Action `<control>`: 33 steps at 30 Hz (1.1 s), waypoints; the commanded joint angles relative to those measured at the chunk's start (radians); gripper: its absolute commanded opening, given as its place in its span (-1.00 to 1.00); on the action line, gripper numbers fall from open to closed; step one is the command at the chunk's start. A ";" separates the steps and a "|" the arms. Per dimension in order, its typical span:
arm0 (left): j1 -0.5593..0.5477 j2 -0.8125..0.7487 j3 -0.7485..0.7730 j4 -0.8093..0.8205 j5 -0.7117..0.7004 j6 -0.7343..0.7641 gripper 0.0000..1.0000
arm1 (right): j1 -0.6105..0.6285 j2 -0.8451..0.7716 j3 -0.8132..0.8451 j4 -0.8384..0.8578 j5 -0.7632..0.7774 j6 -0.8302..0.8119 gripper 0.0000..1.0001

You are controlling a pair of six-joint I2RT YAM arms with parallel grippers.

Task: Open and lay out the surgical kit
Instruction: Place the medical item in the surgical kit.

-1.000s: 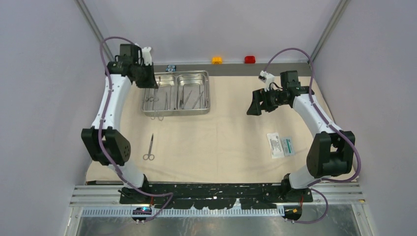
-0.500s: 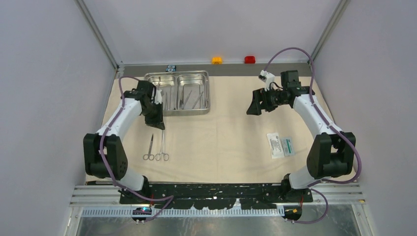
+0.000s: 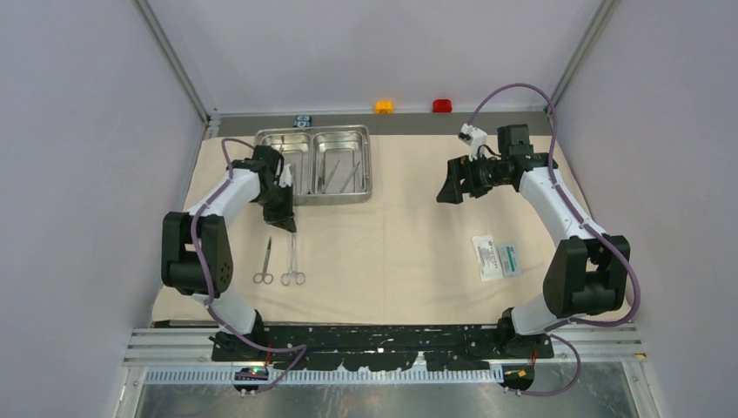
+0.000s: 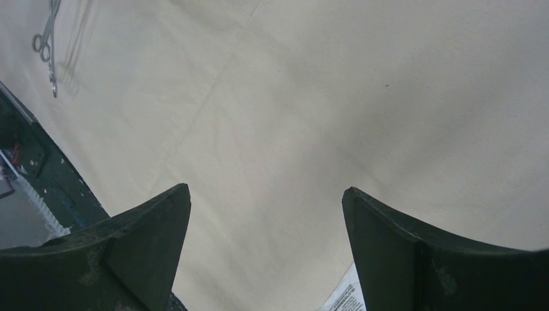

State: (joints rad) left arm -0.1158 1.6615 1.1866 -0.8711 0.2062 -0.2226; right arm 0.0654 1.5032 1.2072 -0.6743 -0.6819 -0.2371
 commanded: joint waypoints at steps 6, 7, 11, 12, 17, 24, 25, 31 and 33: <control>0.018 0.023 0.023 0.012 -0.028 0.002 -1.00 | -0.002 -0.049 0.012 0.033 -0.009 -0.002 0.83; 0.020 0.025 0.023 0.012 -0.032 0.003 -1.00 | -0.002 -0.049 0.012 0.032 -0.009 -0.003 0.83; 0.027 0.046 0.035 0.001 -0.037 0.013 -1.00 | -0.002 -0.049 0.012 0.032 -0.011 -0.005 0.83; 0.029 0.053 0.040 -0.003 -0.036 0.015 -1.00 | -0.003 -0.048 0.012 0.032 -0.011 -0.005 0.83; 0.034 0.070 0.056 -0.015 -0.037 0.027 -1.00 | -0.002 -0.043 0.012 0.032 -0.011 -0.005 0.83; 0.042 0.096 0.073 -0.030 -0.036 0.047 -1.00 | -0.002 -0.040 0.011 0.032 -0.010 -0.007 0.83; 0.043 0.101 0.074 -0.031 -0.035 0.049 -1.00 | -0.002 -0.039 0.011 0.032 -0.010 -0.006 0.83; 0.047 0.131 0.084 -0.040 -0.033 0.064 -1.00 | -0.001 -0.034 0.012 0.030 -0.011 -0.007 0.83; 0.048 0.138 0.089 -0.042 -0.033 0.068 -1.00 | -0.002 -0.034 0.012 0.030 -0.011 -0.006 0.83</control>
State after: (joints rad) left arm -0.0761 1.7897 1.2312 -0.8928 0.1753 -0.1764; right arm 0.0654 1.4982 1.2072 -0.6739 -0.6827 -0.2371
